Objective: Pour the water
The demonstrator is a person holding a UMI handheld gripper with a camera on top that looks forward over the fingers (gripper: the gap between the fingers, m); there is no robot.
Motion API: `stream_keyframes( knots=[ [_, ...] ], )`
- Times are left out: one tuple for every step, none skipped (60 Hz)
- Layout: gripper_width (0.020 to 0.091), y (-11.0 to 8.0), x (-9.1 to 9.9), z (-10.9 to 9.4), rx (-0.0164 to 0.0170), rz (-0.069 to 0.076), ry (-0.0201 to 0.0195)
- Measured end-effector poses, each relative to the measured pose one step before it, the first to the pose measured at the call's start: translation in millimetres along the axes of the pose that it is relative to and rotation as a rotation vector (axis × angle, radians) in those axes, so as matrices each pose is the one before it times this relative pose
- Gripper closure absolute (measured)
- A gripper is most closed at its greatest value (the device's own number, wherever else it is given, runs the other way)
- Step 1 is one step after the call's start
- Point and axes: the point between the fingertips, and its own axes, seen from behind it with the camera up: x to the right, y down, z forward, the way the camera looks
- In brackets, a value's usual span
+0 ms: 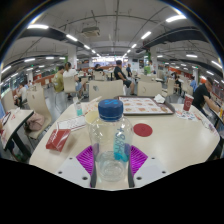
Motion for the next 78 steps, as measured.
stream_keyframes(
  knots=[
    [0.068, -1.49, 0.52, -0.18, -0.00079, 0.0039, 0.00286],
    [0.0681, -1.5, 0.68, -0.26, -0.00089, 0.0, 0.00356],
    [0.0682, -1.92, 1.17, -0.84, 0.00078, -0.0034, 0.00419],
    [0.0682, -3.42, 1.23, -0.45, -0.00018, -0.0067, 0.00568],
    [0.0682, -3.77, 1.61, -0.65, 0.0005, -0.0082, 0.00646],
    [0.0683, -3.34, 0.95, -1.94, 0.00307, -0.0077, 0.00817],
    [0.0683, -5.1, 2.78, -0.6, 0.00577, -0.008, 0.00919],
    [0.0683, -5.83, 2.97, -0.84, 0.00714, -0.0079, 0.00955],
    [0.0683, -5.86, 3.77, -0.64, 0.00565, -0.0113, 0.0105],
    [0.0683, -5.49, 4.13, -0.04, 0.00199, -0.0168, 0.01107],
    [0.0683, -4.88, 4.66, 0.32, -0.00051, -0.0192, 0.01281],
    [0.0683, -5.62, 6.04, 0.69, 0.00001, -0.0184, 0.01553],
    [0.0681, -6.05, 6.39, 1.02, 0.00193, -0.0162, 0.01689],
    [0.0681, -6.51, 7.67, 0.61, 0.00505, -0.017, 0.01361],
    [0.0682, -3.97, 5.38, 3.53, 0.00356, -0.0209, 0.01713],
    [0.0682, -5.89, 6.18, 2.39, 0.00255, -0.0246, 0.01733],
    [0.0682, -5.5, 6.8, 2.82, 0.00146, -0.0272, 0.01853],
    [0.0682, -5.21, 6.79, 3.38, 0.00019, -0.0296, 0.01997],
    [0.0682, -4.93, 9.96, 1.93, -0.0003, -0.0299, 0.01886],
    [0.0683, -2.38, 7.11, 4.46, -0.00051, -0.0328, 0.02221],
    [0.0684, -4.19, 7.54, 4.27, -0.00052, -0.0341, 0.0236],
    [0.0682, -4.05, 7.23, 4.35, -0.00019, -0.035, 0.02348],
    [0.0681, -3.89, 6.22, 4.55, -0.00173, -0.0382, 0.02176],
    [0.0681, -4.98, 6.96, 3.98, -0.00419, -0.0434, 0.0202],
    [0.0681, -1.43, 7.07, 5.43, -0.00147, -0.0392, 0.01672],
    [0.0681, -3.82, 2.27, 2.87, -0.00178, -0.0425, 0.02042],
    [0.0684, -3.18, 4.43, 4.77, -0.00063, -0.0443, 0.01931],
    [0.0681, -2.49, 3.7, 4.7, -0.00149, -0.0481, 0.0187],
    [0.0681, -2.64, 3.34, 4.85, -0.00075, -0.0505, 0.01774],
    [0.0683, -2.75, 2.98, 4.38, 0.00025, -0.0496, 0.01779],
    [0.0682, -2.44, 2.27, 4.3, 0.00027, -0.0476, 0.01673],
    [0.0681, -0.58, 4.11, 5.87, -0.00039, -0.0468, 0.01339],
    [0.0681, -2.43, 1.57, 3.49, -0.00038, -0.0476, 0.01585],
    [0.0682, -2.03, 1.95, 1.03, 0.00334, -0.0426, 0.01497],
    [0.0682, -2.39, 1.86, 1.27, 0.00282, -0.0462, 0.01358],
    [0.0685, -2.37, -0.23, 3.03, 0.00145, -0.0525, 0.01094],
    [0.0683, -2.44, -0.3, 2.53, 0.00017, -0.056, 0.01018],
    [0.0682, -2.54, -0.02, 2.3, 0.00176, -0.0502, 0.01121],
    [0.0683, -3.35, -0.07, 2.21, 0.00591, -0.0422, 0.01215],
    [0.0681, -3.99, -0.33, 1.62, 0.00866, -0.0405, 0.01112],
    [0.0681, -3.89, -1.93, 3.91, 0.01057, -0.0408, 0.00851],
    [0.0682, -3.96, -0.3, 0.67, 0.01119, -0.0412, 0.00714],
    [0.0683, -4.27, -0.8, 0.79, 0.01074, -0.0389, 0.00668],
    [0.0682, -3.79, -0.92, 0.75, 0.00856, -0.0374, 0.00803],
    [0.0682, -3.52, -0.46, 0.53, 0.00753, -0.0385, 0.00911],
    [0.0681, -4.81, -3.61, 2.32, 0.00912, -0.0422, 0.01008],
    [0.068, -0.77, 0.63, -0.15, 0.01141, -0.039, 0.00901],
    [0.068, -3.56, -0.07, 0.83, 0.01137, -0.0399, 0.01114],
    [0.068, -3.09, -0.05, -0.08, 0.00989, -0.0386, 0.012],
    [0.068, -2.32, 0.23, 0.02, 0.00652, -0.0392, 0.01202],
    [0.0681, -1.62, -0.31, 0.78, 0.0046, -0.0408, 0.01109],
    [0.0682, -4.26, -1.63, 2.33, 0.00738, -0.0393, 0.00707],
    [0.0681, -1.75, -0.9, 0.79, 0.0054, -0.037, 0.00645],
    [0.0682, -1.08, -1.43, 0.43, 0.003, -0.0327, 0.00495],
    [0.0681, -1.31, -1.51, 0.27, 0.00437, -0.0285, 0.00363],
    [0.0681, -1.8, -1.16, -0.22, 0.00632, -0.0254, 0.00281],
    [0.0683, -2.23, -1.26, -0.17, 0.00856, -0.0226, 0.00247],
    [0.0681, -1.65, -2.42, 2.37, 0.01025, -0.0204, 0.00446],
    [0.0682, -2.74, 0.92, -0.52, 0.00685, -0.0139, 0.00076],
    [0.0683, -1.64, -0.21, -0.76, 0.00569, -0.0098, 0.00284],
    [0.0683, -1.55, -0.05, -0.82, 0.00482, -0.005, 0.00121],
    [0.0681, -1.2, -0.39, -0.51, 0.00356, -0.0017, -0.00005],
    [0.0679, -0.61, -0.31, -0.35, 0.0023, -0.0005, -0.00074],
    [0.0683, -0.39, -0.51, -0.37, 0.00136, 0.0006, -0.00179],
    [0.0682, 1.08, -1.83, 0.12, 0.00181, -0.0008, -0.00317],
    [0.0682, -0.77, -0.24, 0.82, 0.00029, 0.0033, -0.0065],
    [0.0683, -0.33, -1.03, -0.07, 0.00113, 0.0056, -0.00582],
    [0.0682, -0.02, -0.88, -0.07, 0.00214, 0.007, -0.00629],
    [0.0682, -0.08, -0.93, -0.23, 0.00224, 0.0068, -0.00635],
    [0.0682, 0.11, -0.56, -0.36, 0.00096, 0.0066, -0.00544],
    [0.068, 0.89, -1.3, -0.42, 0.00184, 0.0076, -0.00101],
    [0.0682, -0.31, 0.42, -0.09, 0.00497, 0.015, -0.00627],
    [0.0682, -0.06, 0.15, 0.24, 0.00381, 0.0161, -0.00363],
    [0.0682, 0.19, 0.84, -0.36, 0.00396, 0.0197, -0.00406],
    [0.0684, 0.34, 1.18, -0.66, 0.00425, 0.0244, -0.00454],
    [0.0684, 0.54, 1.55, -0.7, 0.00428, 0.0292, -0.00478],
    [0.0682, 1.43, 1.41, -1.77, 0.00292, 0.0306, -0.00409],
    [0.0683, 1.5, 1.58, -0.16, 0.00492, 0.0392, -0.00786]
  ],
)
